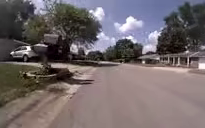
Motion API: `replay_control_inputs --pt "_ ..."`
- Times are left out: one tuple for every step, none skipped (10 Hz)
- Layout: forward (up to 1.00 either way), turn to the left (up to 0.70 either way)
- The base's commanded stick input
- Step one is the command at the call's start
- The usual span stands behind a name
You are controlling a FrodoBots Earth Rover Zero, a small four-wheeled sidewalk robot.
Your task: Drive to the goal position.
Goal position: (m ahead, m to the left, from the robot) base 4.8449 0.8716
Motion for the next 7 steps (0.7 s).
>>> replay_control_inputs --pt "1.0 0.0" --pt "1.0 0.0" --pt "1.0 0.0" --pt "1.0 0.0" --pt "1.0 0.0" --pt "1.0 0.0" --pt "1.0 0.0"
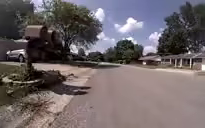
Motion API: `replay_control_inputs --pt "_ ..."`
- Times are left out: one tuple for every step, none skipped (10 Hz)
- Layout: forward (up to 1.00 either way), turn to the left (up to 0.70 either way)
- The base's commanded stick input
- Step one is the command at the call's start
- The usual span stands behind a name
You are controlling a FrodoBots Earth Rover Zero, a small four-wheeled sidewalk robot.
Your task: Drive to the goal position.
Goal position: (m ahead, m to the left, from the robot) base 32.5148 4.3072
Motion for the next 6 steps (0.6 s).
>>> replay_control_inputs --pt "1.0 0.0" --pt "1.0 0.0" --pt "1.0 0.0" --pt "1.0 0.0" --pt "1.0 0.0" --pt "1.0 0.0"
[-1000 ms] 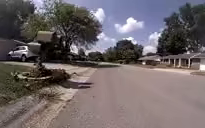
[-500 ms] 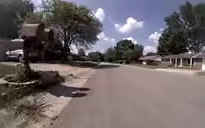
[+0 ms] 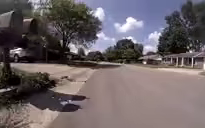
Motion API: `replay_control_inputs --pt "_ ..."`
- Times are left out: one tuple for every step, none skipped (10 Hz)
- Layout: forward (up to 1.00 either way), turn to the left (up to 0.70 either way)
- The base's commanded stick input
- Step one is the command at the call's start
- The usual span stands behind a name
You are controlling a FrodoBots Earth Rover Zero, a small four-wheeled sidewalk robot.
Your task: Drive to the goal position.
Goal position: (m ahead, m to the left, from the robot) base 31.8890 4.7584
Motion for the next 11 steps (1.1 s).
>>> replay_control_inputs --pt "1.0 0.0" --pt "1.0 0.0" --pt "1.0 0.0" --pt "1.0 0.0" --pt "1.0 0.0" --pt "1.0 0.0" --pt "1.0 0.0" --pt "1.0 0.0" --pt "1.0 0.0" --pt "1.0 0.0" --pt "1.0 0.0"
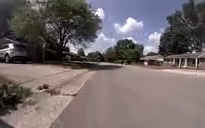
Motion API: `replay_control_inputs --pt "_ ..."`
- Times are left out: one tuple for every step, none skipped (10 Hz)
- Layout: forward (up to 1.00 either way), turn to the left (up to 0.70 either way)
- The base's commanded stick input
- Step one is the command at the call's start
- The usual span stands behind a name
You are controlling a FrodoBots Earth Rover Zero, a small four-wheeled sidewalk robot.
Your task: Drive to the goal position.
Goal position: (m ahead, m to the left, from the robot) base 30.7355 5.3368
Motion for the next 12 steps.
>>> replay_control_inputs --pt "1.0 0.0" --pt "1.0 0.0" --pt "1.0 0.0" --pt "1.0 0.0" --pt "1.0 0.0" --pt "1.0 0.0" --pt "1.0 0.0" --pt "1.0 0.0" --pt "1.0 -0.06" --pt "1.0 -0.25" --pt "1.0 -0.14" --pt "1.0 0.0"
